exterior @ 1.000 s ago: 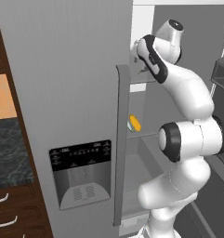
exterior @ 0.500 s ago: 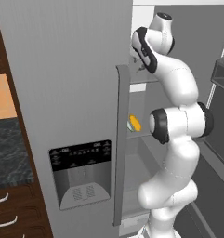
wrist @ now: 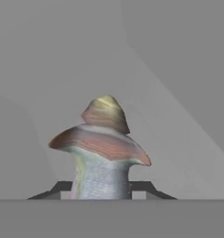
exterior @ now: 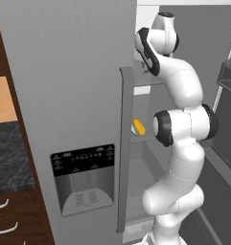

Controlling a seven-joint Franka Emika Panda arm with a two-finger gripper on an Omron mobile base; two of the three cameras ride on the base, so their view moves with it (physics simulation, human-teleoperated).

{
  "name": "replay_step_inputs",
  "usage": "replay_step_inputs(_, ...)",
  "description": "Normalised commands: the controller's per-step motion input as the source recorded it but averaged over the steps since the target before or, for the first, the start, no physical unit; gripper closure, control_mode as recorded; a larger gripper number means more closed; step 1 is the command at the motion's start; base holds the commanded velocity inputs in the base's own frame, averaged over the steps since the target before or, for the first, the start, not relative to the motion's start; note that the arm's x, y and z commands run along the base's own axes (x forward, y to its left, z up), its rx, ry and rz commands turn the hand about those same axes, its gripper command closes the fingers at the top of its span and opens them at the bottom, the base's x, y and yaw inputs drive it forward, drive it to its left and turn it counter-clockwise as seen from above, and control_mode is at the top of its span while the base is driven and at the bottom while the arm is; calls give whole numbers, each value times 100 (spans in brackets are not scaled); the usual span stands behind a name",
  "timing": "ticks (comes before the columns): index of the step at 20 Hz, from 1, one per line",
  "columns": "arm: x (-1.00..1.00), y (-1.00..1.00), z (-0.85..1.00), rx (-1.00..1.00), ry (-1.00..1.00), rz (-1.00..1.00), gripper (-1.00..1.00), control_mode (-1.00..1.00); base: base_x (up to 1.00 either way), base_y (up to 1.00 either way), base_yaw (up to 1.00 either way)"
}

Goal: Place one corn and one fish in each tupperware on the nearby counter, to pack two identical lunches.

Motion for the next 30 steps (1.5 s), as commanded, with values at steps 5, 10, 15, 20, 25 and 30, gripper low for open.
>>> replay_step_inputs(5, -95, -12, -16, 0, 0, -6, 100, -100, 0, 0, 0)
replay_step_inputs(10, -100, -10, -25, -1, -3, -5, 100, -100, 0, 0, 0)
replay_step_inputs(15, -100, 0, -13, -1, -4, -4, 100, -100, 0, 0, 0)
replay_step_inputs(20, -100, 0, 0, 0, -1, -4, 100, -100, 0, 0, 0)
replay_step_inputs(25, -100, 3, -38, -5, -14, 0, 100, -100, 0, 0, 0)
replay_step_inputs(30, -100, 7, -60, -1, -30, 1, 100, -100, 0, 0, 0)
